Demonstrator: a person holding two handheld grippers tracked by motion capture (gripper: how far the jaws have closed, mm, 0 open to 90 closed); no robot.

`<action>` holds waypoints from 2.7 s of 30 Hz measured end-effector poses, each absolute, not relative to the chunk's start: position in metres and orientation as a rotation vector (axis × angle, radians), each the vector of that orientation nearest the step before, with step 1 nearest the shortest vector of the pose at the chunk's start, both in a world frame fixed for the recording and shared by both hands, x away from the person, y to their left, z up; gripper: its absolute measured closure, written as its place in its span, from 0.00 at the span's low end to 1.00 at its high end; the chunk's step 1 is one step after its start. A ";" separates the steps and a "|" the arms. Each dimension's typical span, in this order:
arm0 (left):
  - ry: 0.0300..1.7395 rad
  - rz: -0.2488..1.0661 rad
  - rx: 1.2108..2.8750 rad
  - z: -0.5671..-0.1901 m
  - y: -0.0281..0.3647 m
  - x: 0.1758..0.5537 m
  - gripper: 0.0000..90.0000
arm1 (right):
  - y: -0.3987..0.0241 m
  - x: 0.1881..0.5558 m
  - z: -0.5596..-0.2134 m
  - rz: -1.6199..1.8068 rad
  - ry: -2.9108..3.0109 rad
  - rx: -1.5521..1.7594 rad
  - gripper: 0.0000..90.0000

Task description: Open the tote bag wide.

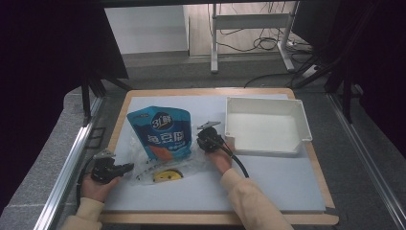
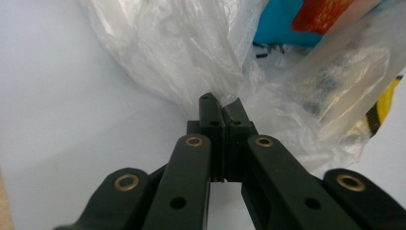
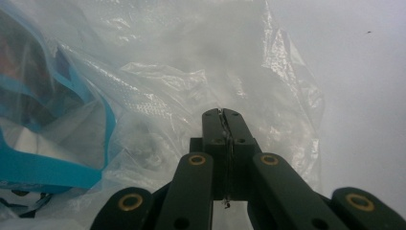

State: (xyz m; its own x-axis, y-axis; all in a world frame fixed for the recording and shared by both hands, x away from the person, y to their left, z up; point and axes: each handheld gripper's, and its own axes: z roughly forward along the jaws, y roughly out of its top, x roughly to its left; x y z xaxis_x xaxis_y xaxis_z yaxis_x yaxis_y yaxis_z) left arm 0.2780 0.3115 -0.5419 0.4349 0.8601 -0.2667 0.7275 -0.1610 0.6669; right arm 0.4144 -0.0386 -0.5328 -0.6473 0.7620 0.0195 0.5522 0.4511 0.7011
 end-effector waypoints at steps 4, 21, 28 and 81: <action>1.343 0.218 1.945 -0.545 0.309 0.279 1.00 | -0.039 0.413 -0.533 1.003 2.406 1.129 0.98; 1.349 0.203 1.941 -0.549 0.308 0.281 1.00 | -0.043 0.410 -0.526 1.030 2.372 1.131 0.81; 1.345 0.206 1.942 -0.548 0.307 0.280 1.00 | -0.054 0.403 -0.498 1.167 2.302 1.117 0.67; 1.331 0.209 1.936 -0.545 0.307 0.280 1.00 | -0.017 0.344 -0.528 1.131 2.644 0.818 0.99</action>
State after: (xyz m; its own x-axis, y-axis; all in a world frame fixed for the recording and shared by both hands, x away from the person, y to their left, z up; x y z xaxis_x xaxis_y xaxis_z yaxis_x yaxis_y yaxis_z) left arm 0.2800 0.3071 -0.5452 0.4428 0.8539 -0.2736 0.7288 -0.1650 0.6646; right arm 0.3439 -0.0168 -0.5279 -0.8395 0.5386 0.0720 0.4240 0.5666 0.7065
